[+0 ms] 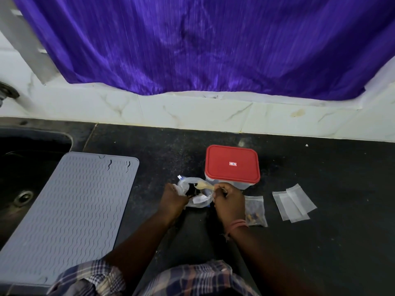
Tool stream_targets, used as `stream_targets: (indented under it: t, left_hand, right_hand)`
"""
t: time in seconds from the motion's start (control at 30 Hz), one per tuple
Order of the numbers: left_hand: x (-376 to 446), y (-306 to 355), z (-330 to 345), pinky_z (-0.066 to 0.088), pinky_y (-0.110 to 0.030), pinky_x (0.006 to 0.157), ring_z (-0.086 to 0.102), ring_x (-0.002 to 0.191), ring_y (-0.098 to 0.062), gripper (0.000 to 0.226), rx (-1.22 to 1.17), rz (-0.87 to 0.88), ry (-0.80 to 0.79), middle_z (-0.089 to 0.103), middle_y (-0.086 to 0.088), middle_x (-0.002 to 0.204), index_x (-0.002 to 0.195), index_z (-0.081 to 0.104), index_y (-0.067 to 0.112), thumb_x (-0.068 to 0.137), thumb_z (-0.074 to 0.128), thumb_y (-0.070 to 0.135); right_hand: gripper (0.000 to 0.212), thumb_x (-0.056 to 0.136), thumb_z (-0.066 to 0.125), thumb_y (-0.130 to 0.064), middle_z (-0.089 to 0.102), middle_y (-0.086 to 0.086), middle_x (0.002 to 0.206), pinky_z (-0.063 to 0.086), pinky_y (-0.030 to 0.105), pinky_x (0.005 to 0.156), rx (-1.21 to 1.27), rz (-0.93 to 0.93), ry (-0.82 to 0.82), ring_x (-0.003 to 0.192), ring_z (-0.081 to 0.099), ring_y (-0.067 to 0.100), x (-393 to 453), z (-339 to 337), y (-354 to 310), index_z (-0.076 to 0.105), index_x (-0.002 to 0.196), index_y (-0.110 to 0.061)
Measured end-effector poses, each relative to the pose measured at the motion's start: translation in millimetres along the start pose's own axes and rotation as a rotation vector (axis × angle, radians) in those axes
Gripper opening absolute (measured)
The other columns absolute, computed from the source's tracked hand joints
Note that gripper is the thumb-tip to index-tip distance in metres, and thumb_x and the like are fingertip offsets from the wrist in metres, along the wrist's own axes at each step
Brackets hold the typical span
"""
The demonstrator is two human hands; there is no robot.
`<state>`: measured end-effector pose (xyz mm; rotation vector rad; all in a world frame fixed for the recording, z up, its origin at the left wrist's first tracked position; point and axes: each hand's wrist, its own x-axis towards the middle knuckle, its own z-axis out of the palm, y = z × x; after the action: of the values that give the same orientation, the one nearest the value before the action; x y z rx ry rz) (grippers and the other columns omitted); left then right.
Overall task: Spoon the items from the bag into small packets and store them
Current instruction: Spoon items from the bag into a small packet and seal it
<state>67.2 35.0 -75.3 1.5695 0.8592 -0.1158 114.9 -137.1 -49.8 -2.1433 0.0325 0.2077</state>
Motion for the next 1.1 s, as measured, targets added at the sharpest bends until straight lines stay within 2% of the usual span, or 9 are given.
stream_targets:
  t: [0.1, 0.23, 0.33, 0.4, 0.5, 0.67, 0.9, 1.03, 1.1]
  left_hand:
    - [-10.0, 9.4, 1.7, 0.052, -0.034, 0.058, 0.064, 0.079, -0.025, 0.037, -0.036, 0.007, 0.047, 0.062, -0.016, 0.092, 0.107, 0.051, 0.003, 0.077, 0.07, -0.004]
    - [-12.4, 10.0, 2.3, 0.055, -0.045, 0.072, 0.065, 0.082, -0.028, 0.026, -0.109, -0.012, 0.099, 0.064, -0.017, 0.092, 0.097, 0.051, 0.011, 0.081, 0.068, 0.0]
    - [-9.4, 10.0, 0.1, 0.05, -0.041, 0.068, 0.06, 0.073, -0.027, 0.02, -0.166, -0.029, 0.123, 0.061, -0.017, 0.08, 0.087, 0.051, 0.01, 0.082, 0.064, -0.005]
    - [-10.4, 11.9, 1.5, 0.048, -0.037, 0.062, 0.06, 0.066, -0.024, 0.018, -0.153, -0.013, 0.103, 0.06, -0.016, 0.073, 0.084, 0.051, 0.005, 0.083, 0.06, -0.01]
    - [-11.2, 13.0, 4.3, 0.052, -0.04, 0.064, 0.063, 0.069, -0.023, 0.018, -0.121, 0.016, 0.098, 0.062, -0.017, 0.08, 0.096, 0.053, -0.002, 0.082, 0.062, -0.008]
    - [-15.9, 15.7, 2.8, 0.049, -0.034, 0.065, 0.058, 0.073, -0.016, 0.024, -0.008, 0.091, 0.12, 0.06, -0.007, 0.085, 0.102, 0.054, 0.003, 0.083, 0.068, 0.001]
    - [-19.0, 17.1, 4.2, 0.045, -0.031, 0.057, 0.062, 0.07, -0.02, 0.016, 0.007, 0.108, 0.086, 0.064, -0.008, 0.074, 0.088, 0.06, 0.0, 0.078, 0.072, 0.006]
    - [-21.9, 22.1, 3.7, 0.057, -0.044, 0.074, 0.069, 0.084, -0.028, 0.018, -0.086, 0.062, 0.063, 0.069, -0.014, 0.089, 0.095, 0.059, 0.007, 0.082, 0.069, -0.002]
    - [-20.1, 20.9, 2.6, 0.06, -0.054, 0.083, 0.073, 0.091, -0.034, 0.026, -0.134, 0.046, 0.029, 0.072, -0.021, 0.097, 0.102, 0.061, 0.005, 0.078, 0.07, 0.003]
  right_hand:
    - [0.025, 0.077, 0.049, -0.048, 0.073, -0.012, 0.077, 0.06, 0.039, 0.076, -0.054, 0.022, -0.06, 0.075, 0.07, 0.009, 0.1, 3.4, 0.8, 0.07, 0.089, -0.04]
    - [0.018, 0.089, 0.053, -0.027, 0.071, -0.002, 0.081, 0.051, 0.03, 0.07, -0.374, -0.224, -0.013, 0.077, 0.066, 0.017, -12.0, 1.9, -8.3, 0.069, 0.087, -0.021]
    - [0.016, 0.093, 0.05, -0.023, 0.067, 0.002, 0.085, 0.033, 0.028, 0.066, -0.585, -0.341, -0.068, 0.081, 0.063, 0.021, -15.2, 1.3, -15.9, 0.064, 0.086, -0.018]
    - [0.015, 0.091, 0.051, -0.022, 0.068, 0.001, 0.085, 0.039, 0.028, 0.067, -0.558, -0.315, -0.095, 0.082, 0.064, 0.02, -19.6, 5.1, -17.0, 0.066, 0.089, -0.018]
    - [0.018, 0.086, 0.057, -0.013, 0.074, -0.001, 0.081, 0.055, 0.03, 0.073, -0.209, -0.047, -0.09, 0.076, 0.068, 0.016, -15.6, 11.5, -18.0, 0.074, 0.085, -0.018]
    - [0.026, 0.092, 0.049, -0.002, 0.062, 0.009, 0.056, 0.047, 0.028, 0.046, 0.474, 0.67, -0.181, 0.042, 0.055, 0.016, 10.7, 14.3, -6.7, 0.067, 0.072, -0.003]
    - [0.02, 0.088, 0.058, -0.011, 0.074, -0.004, 0.086, 0.054, 0.028, 0.077, -0.249, -0.098, -0.073, 0.079, 0.066, 0.01, -12.3, 10.1, -8.3, 0.076, 0.094, -0.018]
    - [0.024, 0.094, 0.05, 0.0, 0.061, 0.013, 0.063, 0.049, 0.028, 0.049, 0.462, 0.644, -0.169, 0.049, 0.055, 0.019, 3.5, 12.4, -19.3, 0.066, 0.076, 0.0]
    - [0.027, 0.095, 0.049, 0.001, 0.058, 0.012, 0.059, 0.046, 0.025, 0.042, 0.487, 0.726, -0.193, 0.042, 0.053, 0.017, 7.1, 12.2, -11.5, 0.063, 0.073, 0.001]
